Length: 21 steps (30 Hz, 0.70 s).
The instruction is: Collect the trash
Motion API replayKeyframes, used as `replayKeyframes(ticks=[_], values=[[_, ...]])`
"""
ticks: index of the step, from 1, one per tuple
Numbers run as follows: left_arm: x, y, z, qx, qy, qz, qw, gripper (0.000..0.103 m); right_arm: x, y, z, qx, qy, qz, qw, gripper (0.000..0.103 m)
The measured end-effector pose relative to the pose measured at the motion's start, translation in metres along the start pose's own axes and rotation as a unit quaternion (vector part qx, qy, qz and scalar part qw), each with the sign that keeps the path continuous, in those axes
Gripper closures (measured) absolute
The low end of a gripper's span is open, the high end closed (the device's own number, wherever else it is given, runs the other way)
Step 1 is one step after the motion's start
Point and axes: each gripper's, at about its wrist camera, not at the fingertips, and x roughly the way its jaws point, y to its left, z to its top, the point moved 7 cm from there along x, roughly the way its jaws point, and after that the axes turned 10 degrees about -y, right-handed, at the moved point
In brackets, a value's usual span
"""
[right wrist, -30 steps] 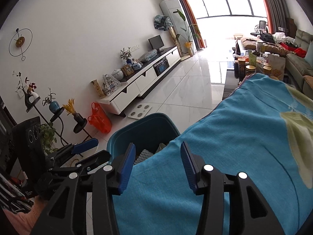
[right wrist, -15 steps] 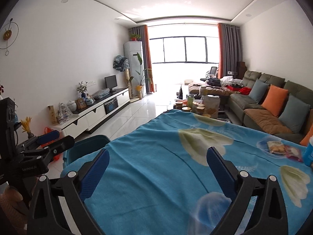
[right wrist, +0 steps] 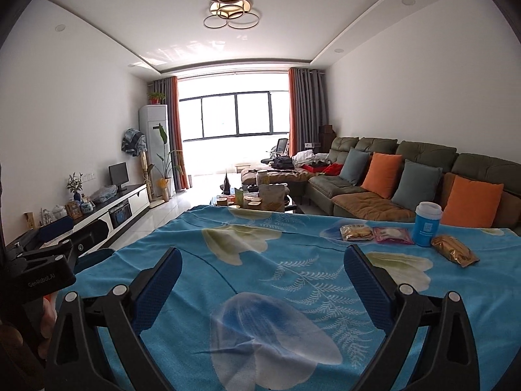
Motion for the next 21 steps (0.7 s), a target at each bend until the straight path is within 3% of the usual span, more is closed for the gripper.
replayKeyframes(ticks=[21], values=[[-0.024, -0.013, 0.000, 0.027, -0.020, 0.003, 0.9994, 0.005, -0.021, -0.012, 0.006, 0.003, -0.015, -0.028, 0.999, 0.007]])
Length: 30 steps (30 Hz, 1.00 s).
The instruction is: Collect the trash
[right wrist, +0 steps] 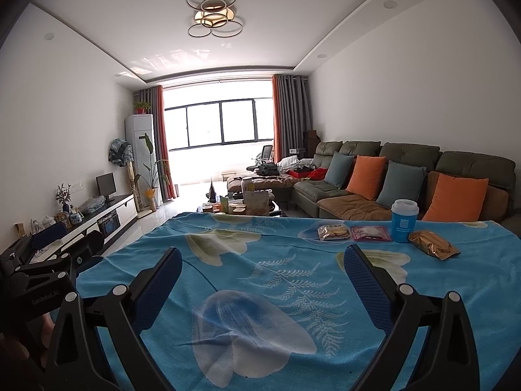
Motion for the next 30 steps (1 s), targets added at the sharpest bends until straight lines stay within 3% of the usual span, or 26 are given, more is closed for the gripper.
replayKeyframes(ticks=[30], values=[[0.0015, 0.0059, 0.0022, 0.004, -0.007, 0.012, 0.9999, 0.005, -0.0034, -0.0061, 0.0056, -0.001, -0.007, -0.014, 1.000, 0.007]])
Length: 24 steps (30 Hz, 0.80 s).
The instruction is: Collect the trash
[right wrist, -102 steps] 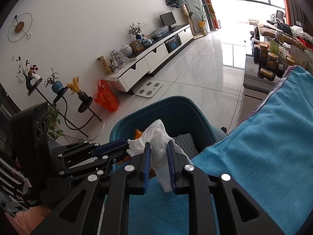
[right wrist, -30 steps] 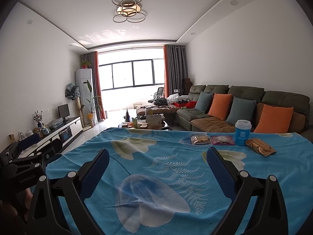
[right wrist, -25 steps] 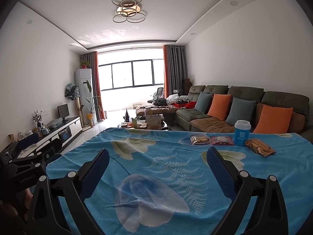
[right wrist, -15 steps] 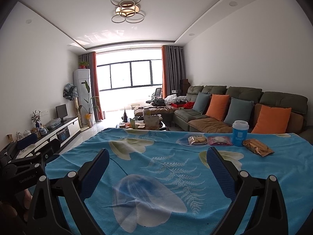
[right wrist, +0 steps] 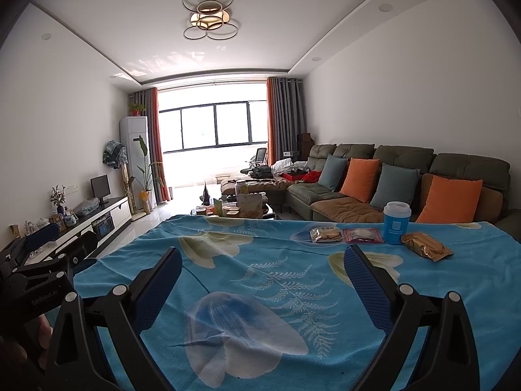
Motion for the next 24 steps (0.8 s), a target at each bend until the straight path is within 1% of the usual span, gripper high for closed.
replayKeyframes(ticks=[24], values=[[-0.0042, 0.0008, 0.0031, 0.010, -0.015, 0.019, 0.9996, 0.005, -0.0041, -0.0042, 0.0060, 0.000, -0.016, -0.012, 1.000, 0.007]])
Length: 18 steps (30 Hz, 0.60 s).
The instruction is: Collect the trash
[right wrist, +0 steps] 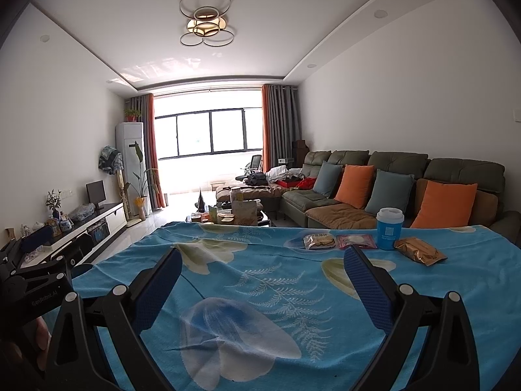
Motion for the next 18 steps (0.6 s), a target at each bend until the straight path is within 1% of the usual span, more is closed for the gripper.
replayKeyframes(ticks=[18], values=[[-0.0014, -0.0023, 0.0027, 0.001, -0.004, 0.002, 1.0000, 0.005, -0.0005, -0.0004, 0.0008, -0.001, -0.004, -0.001, 1.000, 0.007]])
